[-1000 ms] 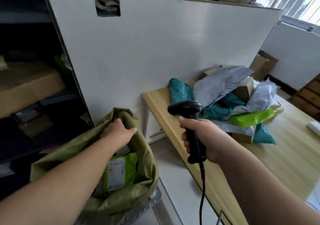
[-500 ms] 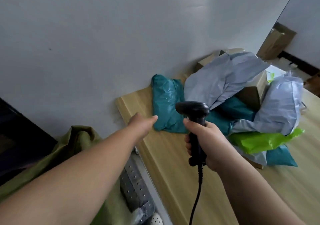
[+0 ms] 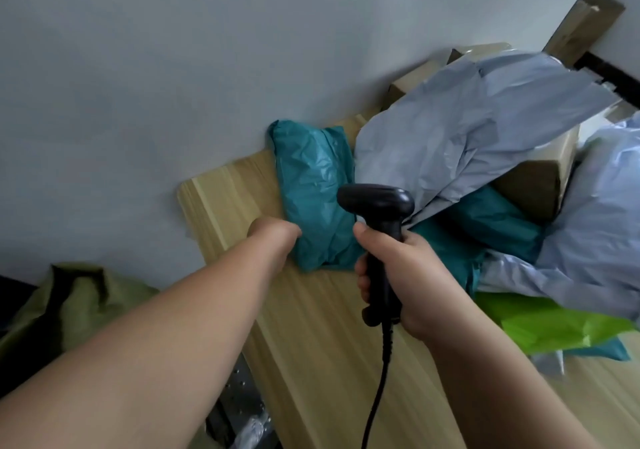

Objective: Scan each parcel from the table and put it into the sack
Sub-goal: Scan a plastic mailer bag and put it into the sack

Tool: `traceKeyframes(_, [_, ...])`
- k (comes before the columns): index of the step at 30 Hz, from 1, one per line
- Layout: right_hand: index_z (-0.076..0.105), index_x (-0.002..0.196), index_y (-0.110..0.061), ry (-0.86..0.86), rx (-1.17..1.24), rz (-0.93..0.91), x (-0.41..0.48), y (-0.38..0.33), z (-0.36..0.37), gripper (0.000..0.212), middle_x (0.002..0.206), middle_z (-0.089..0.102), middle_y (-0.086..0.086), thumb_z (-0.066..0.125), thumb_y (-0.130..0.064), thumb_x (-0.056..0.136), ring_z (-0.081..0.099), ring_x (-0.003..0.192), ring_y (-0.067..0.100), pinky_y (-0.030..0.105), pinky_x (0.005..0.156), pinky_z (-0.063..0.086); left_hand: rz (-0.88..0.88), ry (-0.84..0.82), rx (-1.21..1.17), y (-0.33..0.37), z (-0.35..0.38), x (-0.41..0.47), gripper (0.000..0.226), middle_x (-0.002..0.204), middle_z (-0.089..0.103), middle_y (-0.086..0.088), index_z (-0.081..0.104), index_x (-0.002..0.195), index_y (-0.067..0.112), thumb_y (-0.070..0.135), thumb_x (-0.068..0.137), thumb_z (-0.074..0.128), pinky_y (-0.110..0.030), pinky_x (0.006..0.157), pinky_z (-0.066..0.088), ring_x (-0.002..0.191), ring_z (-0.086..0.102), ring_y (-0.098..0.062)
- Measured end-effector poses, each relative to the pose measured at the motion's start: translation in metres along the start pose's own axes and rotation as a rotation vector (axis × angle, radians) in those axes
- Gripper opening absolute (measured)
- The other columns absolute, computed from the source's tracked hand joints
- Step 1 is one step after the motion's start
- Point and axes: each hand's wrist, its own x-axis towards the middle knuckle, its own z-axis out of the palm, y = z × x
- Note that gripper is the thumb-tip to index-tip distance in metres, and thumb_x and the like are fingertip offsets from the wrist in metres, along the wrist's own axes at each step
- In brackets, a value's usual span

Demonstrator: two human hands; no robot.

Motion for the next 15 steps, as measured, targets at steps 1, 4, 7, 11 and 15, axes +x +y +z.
traceKeyframes(1, [0.054, 0.087, -0.013, 0.005, 0.003, 0.001, 0.0, -0.001, 0.0, 0.031, 0.059, 0.059, 0.006, 0.071, -0.039, 0.087, 0.053, 0.047, 0.02, 0.031, 0.046, 0.045, 0.011, 0.014, 0.004, 0.002, -0.003, 0.0, 0.043, 0.101, 0.059, -0.01, 0.053, 0.123, -0.002, 0.014, 0.085, 0.067, -0.03, 0.076, 0.043, 0.084, 0.057, -0.025])
traceKeyframes(4, [0.055, 0.087, -0.014, 0.009, 0.013, -0.006, -0.004, -0.005, 0.004, 0.029, 0.059, 0.06, 0.005, 0.071, -0.039, 0.088, 0.054, 0.047, 0.018, 0.029, 0.047, 0.046, 0.031, 0.012, -0.068, 0.006, -0.018, -0.004, 0.042, 0.103, 0.056, -0.009, 0.048, 0.13, 0.001, 0.013, 0.09, 0.058, -0.032, 0.08, 0.043, 0.086, 0.052, -0.024])
traceKeyframes(7, [0.055, 0.088, -0.014, 0.014, 0.028, -0.021, -0.015, -0.007, 0.009, 0.028, 0.059, 0.059, 0.006, 0.07, -0.038, 0.088, 0.054, 0.047, 0.019, 0.029, 0.047, 0.046, -0.053, -0.149, -0.151, 0.0, -0.021, -0.013, 0.06, 0.143, 0.045, -0.012, 0.034, 0.144, 0.007, 0.03, 0.095, 0.057, -0.041, 0.101, 0.041, 0.126, 0.047, -0.033])
traceKeyframes(11, [0.059, 0.096, -0.01, 0.06, 0.039, -0.048, -0.02, -0.001, 0.006, 0.029, 0.06, 0.059, 0.007, 0.071, -0.036, 0.088, 0.053, 0.048, 0.019, 0.03, 0.047, 0.046, -0.079, -0.29, -0.223, -0.007, 0.008, -0.016, 0.06, 0.137, 0.053, -0.009, 0.045, 0.136, 0.01, 0.035, 0.086, 0.068, -0.034, 0.078, 0.052, 0.118, 0.055, -0.026])
traceKeyframes(15, [0.06, 0.097, -0.011, 0.084, 0.052, -0.058, -0.019, 0.013, 0.0, 0.026, 0.06, 0.058, 0.006, 0.07, -0.033, 0.089, 0.053, 0.048, 0.018, 0.03, 0.047, 0.046, 0.031, -0.099, -0.307, -0.016, 0.033, -0.002, 0.06, 0.118, 0.063, -0.008, 0.056, 0.122, 0.005, 0.018, 0.07, 0.083, -0.034, 0.084, 0.052, 0.101, 0.063, -0.027])
